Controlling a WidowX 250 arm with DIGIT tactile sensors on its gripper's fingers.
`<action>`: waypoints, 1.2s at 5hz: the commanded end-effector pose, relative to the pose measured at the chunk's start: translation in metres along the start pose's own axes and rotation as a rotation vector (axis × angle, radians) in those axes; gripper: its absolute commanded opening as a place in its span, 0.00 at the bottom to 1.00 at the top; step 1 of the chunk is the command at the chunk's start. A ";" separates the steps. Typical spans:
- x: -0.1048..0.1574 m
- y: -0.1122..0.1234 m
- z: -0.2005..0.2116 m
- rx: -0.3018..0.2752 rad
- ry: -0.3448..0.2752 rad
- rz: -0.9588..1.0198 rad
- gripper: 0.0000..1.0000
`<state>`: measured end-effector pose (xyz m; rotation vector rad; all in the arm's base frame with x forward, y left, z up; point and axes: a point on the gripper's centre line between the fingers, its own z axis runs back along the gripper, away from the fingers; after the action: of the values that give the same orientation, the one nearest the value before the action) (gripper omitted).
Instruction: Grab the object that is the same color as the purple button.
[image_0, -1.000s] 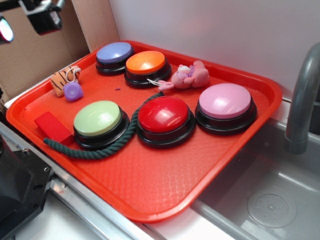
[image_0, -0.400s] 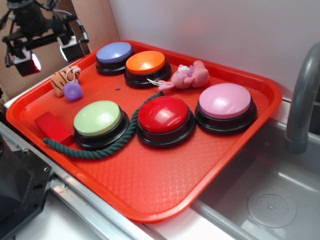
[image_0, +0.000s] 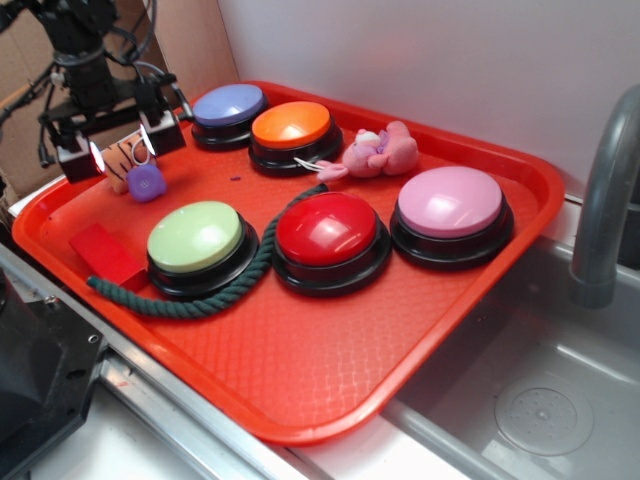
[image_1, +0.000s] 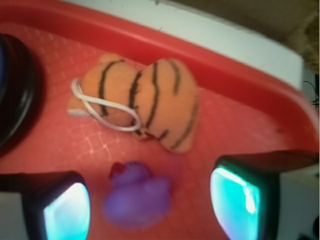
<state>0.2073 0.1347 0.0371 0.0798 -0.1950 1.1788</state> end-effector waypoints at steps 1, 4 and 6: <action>-0.004 0.003 -0.014 -0.036 0.031 -0.024 1.00; -0.004 0.005 -0.002 -0.063 0.000 -0.036 0.00; -0.008 -0.010 0.069 -0.089 0.021 -0.335 0.00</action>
<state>0.2068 0.1025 0.0893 0.0060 -0.1563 0.8420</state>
